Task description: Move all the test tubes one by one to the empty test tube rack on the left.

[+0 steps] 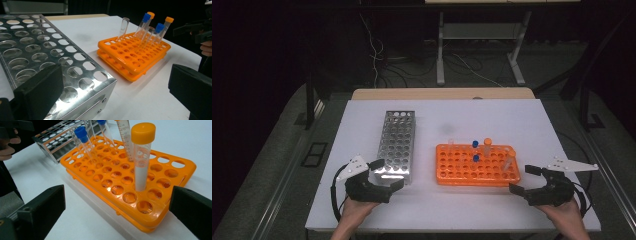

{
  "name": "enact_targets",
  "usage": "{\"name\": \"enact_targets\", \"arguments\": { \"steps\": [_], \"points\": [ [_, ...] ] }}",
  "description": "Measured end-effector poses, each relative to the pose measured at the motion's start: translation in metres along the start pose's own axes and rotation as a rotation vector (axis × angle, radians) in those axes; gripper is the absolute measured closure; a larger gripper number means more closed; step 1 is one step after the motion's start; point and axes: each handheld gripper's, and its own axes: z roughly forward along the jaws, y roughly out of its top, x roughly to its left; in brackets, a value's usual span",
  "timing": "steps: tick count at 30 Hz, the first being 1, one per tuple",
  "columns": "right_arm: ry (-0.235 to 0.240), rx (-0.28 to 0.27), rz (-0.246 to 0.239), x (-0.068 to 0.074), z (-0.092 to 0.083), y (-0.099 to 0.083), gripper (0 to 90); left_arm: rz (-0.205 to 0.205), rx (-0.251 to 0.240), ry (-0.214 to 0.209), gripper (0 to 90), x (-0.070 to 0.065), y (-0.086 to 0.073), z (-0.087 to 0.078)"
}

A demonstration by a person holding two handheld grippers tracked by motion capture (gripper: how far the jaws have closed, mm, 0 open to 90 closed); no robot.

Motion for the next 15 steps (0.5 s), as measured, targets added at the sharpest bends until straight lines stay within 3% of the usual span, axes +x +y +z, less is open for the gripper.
{"name": "enact_targets", "arguments": {
  "steps": [15],
  "points": [
    [-0.012, 0.022, -0.010, 0.0016, 0.0003, 0.0023, 0.2, -0.005, 0.016, -0.012, 0.0, -0.0014, -0.0028, 0.0030]
  ]
}}
